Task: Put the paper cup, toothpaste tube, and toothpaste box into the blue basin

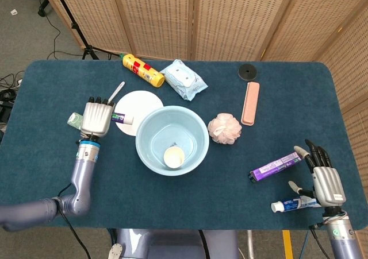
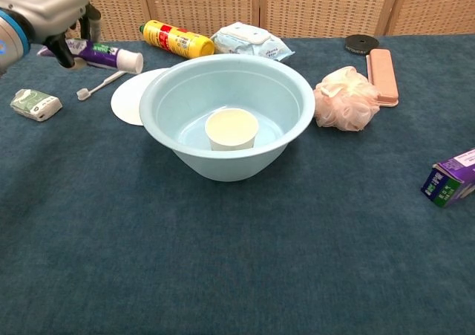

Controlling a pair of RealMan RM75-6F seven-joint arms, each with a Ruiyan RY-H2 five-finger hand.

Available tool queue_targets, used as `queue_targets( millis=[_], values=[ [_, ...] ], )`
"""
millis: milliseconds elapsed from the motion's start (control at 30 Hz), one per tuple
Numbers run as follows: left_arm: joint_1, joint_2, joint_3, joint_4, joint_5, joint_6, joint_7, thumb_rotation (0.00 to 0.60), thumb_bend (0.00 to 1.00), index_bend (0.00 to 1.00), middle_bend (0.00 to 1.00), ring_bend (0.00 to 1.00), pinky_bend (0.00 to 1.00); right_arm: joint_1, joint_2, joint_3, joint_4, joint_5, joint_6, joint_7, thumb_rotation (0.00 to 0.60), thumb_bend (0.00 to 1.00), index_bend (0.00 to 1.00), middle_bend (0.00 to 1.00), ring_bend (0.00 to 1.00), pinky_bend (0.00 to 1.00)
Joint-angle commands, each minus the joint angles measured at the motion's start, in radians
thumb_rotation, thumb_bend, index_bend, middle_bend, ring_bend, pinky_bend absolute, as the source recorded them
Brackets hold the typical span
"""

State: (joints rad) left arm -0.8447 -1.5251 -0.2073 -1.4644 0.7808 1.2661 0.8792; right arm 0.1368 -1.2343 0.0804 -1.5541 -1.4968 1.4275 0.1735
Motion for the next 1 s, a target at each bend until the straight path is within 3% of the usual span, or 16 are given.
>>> queue_targets(
  millis=[33,300,800,900,1000],
  values=[
    [0.021,0.087,-0.014,-0.098,0.055,0.034,-0.012,0.6,0.37,0.81,0.47,0.33,0.33,0.001,0.001,-0.003,-0.006,-0.007,0.003,-0.002,0.6,0.21,0.15,0.0,0.0,0.0],
    [-0.002,0.084,-0.048,-0.181,0.099,0.05,-0.014,0.6,0.36,0.81,0.47,0.33,0.33,0.004,0.004,-0.003,-0.012,-0.016,0.006,0.015,0.6,0.21,0.15,0.0,0.0,0.0],
    [-0.093,-0.161,-0.033,-0.143,0.167,0.068,0.099,0.6,0.35,0.81,0.46,0.33,0.33,0.003,0.015,0.001,0.001,-0.01,0.006,0.076,0.6,0.21,0.15,0.0,0.0,0.0],
    [-0.101,-0.179,-0.042,-0.15,0.152,0.068,0.124,0.6,0.34,0.74,0.41,0.32,0.33,0.003,0.016,0.002,0.001,-0.01,0.007,0.081,0.6,0.21,0.15,0.0,0.0,0.0],
    [-0.103,-0.18,-0.047,-0.163,0.129,0.062,0.142,0.6,0.32,0.61,0.26,0.19,0.25,0.003,0.017,0.002,0.0,-0.012,0.011,0.084,0.6,0.21,0.15,0.0,0.0,0.0]
  ],
)
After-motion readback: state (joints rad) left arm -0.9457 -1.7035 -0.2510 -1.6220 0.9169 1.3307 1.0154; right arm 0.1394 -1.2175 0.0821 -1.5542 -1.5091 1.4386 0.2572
